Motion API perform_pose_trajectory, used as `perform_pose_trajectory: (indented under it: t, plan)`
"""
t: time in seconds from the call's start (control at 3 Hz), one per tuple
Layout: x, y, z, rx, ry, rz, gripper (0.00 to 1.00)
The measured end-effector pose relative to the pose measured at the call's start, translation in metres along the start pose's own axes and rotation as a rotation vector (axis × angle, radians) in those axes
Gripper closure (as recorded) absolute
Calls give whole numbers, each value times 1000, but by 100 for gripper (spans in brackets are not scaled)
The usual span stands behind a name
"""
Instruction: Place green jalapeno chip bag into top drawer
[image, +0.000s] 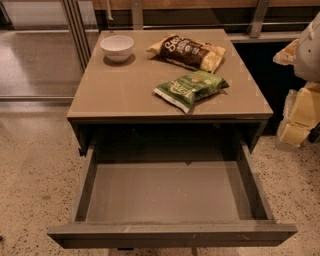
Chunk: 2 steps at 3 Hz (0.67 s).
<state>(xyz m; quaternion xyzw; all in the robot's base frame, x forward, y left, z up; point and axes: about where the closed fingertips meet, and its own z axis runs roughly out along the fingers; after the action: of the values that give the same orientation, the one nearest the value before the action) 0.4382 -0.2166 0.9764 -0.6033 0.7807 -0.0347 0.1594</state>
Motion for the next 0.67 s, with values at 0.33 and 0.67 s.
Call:
perform_pose_trajectory:
  t: [0.33, 0.67]
  plan:
    - [0, 0, 0, 0, 0, 0, 0]
    - [-11, -15, 12, 31, -55, -14, 0]
